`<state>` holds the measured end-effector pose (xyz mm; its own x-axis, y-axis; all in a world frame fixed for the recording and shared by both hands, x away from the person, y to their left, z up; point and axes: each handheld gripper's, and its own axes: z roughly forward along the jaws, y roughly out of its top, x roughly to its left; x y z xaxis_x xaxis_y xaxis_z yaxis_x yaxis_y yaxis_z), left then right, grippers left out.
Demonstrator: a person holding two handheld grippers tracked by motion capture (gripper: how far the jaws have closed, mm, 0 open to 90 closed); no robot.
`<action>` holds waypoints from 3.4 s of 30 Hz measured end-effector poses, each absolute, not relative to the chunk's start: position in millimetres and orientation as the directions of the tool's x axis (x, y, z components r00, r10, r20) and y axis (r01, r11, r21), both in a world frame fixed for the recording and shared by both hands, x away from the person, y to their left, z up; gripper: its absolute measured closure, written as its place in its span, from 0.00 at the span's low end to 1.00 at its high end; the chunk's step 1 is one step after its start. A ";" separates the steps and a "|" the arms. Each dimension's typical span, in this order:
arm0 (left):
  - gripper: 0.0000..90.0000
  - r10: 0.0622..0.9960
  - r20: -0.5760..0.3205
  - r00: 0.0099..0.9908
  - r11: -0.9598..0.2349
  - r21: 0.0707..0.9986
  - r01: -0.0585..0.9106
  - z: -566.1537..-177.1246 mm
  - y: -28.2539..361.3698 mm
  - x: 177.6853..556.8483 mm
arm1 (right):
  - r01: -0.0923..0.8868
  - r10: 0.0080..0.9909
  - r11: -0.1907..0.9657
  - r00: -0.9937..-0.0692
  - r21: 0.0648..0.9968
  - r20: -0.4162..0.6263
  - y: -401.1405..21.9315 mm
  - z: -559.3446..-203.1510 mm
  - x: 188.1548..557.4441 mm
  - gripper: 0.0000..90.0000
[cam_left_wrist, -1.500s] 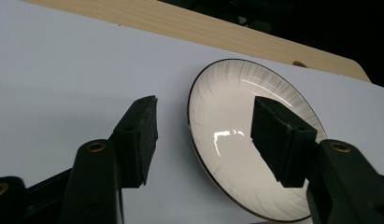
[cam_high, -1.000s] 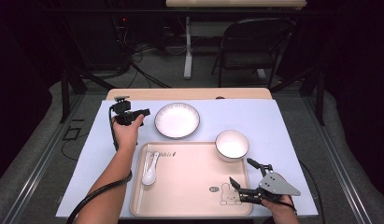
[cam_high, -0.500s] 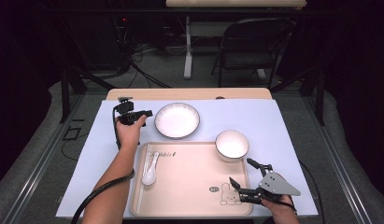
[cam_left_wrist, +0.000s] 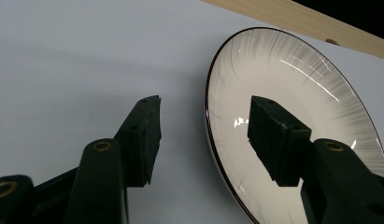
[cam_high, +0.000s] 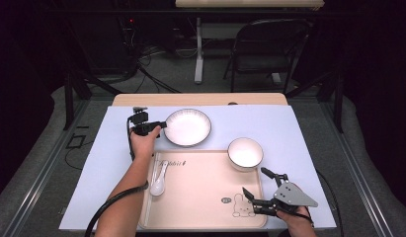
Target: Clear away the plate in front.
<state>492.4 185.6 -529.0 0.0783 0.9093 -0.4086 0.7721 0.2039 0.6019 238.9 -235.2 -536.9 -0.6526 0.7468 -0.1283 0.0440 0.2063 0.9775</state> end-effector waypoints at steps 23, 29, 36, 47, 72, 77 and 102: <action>0.62 0.883 -0.462 0.087 0.209 0.552 0.807 -545.4 170.7 499.4 | 0.043 0.751 0.206 -0.648 0.978 -0.129 -236.6 -537.1 238.8 0.15; 0.71 0.885 -0.461 0.064 0.214 0.524 0.824 -545.6 167.2 501.9 | 0.048 0.751 0.203 -0.648 0.978 -0.124 -236.6 -537.3 238.8 0.16; 0.74 0.892 -0.450 0.044 0.217 0.513 0.831 -548.8 163.5 505.7 | 0.046 0.751 0.199 -0.649 0.979 -0.122 -237.6 -537.2 239.8 0.16; 0.80 0.882 -0.471 0.033 0.235 0.499 0.834 -552.9 166.0 508.0 | 0.048 0.751 0.200 -0.649 0.979 -0.122 -237.6 -537.4 239.3 0.16; 0.93 0.872 -0.488 0.031 0.258 0.513 0.819 -525.7 160.7 504.7 | 0.045 0.751 0.204 -0.648 0.978 -0.127 -237.3 -536.8 237.4 0.16; 0.94 0.867 -0.498 0.014 0.276 0.503 0.819 -522.9 159.7 505.4 | 0.045 0.751 0.203 -0.649 0.978 -0.126 -237.4 -536.8 237.4 0.16; 0.92 0.925 -0.374 0.063 0.172 0.563 0.808 -460.6 151.3 505.5 | 0.038 0.753 0.204 -0.644 0.978 -0.132 -238.8 -535.9 236.2 0.16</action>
